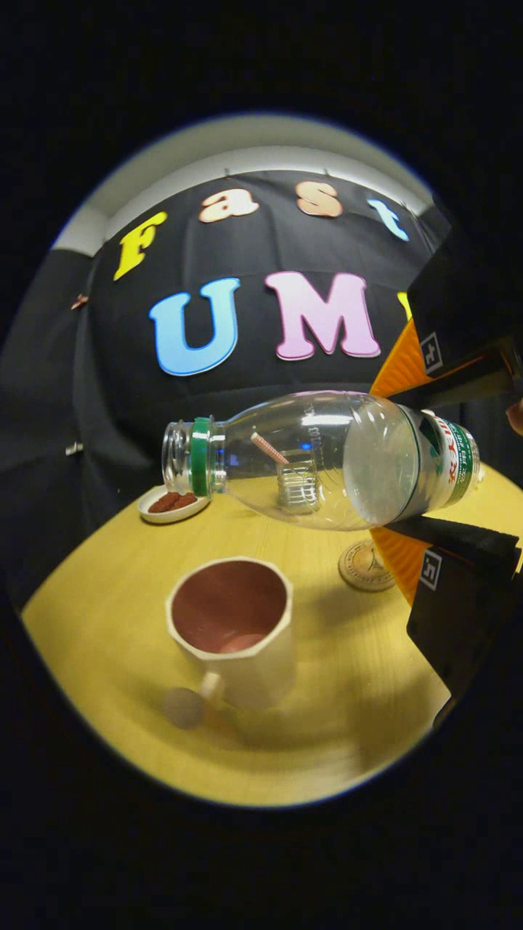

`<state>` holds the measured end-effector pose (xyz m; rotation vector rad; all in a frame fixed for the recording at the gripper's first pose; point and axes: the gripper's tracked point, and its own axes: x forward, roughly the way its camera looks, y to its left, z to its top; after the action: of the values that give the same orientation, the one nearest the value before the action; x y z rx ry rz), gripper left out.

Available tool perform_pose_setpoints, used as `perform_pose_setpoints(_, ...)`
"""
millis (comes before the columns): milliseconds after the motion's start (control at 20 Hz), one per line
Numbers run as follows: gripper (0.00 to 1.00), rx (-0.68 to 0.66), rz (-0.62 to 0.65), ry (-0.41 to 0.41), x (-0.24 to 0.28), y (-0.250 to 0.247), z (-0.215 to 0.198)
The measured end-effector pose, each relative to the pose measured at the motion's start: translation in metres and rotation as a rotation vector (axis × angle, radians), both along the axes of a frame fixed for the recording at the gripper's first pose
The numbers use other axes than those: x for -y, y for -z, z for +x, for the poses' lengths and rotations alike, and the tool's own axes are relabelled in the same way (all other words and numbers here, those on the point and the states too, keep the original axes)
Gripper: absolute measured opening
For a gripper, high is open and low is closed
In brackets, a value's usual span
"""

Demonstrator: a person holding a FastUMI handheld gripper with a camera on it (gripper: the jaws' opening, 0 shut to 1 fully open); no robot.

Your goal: Take the bottle from table, then pour the juice into the cup, finally place the bottle on the coaster

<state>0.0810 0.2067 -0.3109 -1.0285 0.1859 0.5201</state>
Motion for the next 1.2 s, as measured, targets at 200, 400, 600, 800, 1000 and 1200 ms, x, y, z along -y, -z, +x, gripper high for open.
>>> perform_pose_setpoints(200, 0.72, -0.084, 0.272, 0.056, -0.02, -0.01, 0.003)
perform_pose_setpoints(400, 0.72, -0.132, 0.473, 0.086, -0.027, -0.01, 0.011)
perform_pose_setpoints(600, 0.73, -0.15, 0.601, 0.156, -0.02, -0.002, 0.031)
perform_pose_setpoints(800, 0.73, -0.173, 0.7, 0.226, -0.015, 0.017, 0.061)
perform_pose_setpoints(1000, 0.75, -0.214, 0.821, 0.288, -0.017, 0.03, 0.081)
perform_pose_setpoints(1200, 0.76, -0.234, 0.839, 0.315, -0.014, 0.056, 0.09)
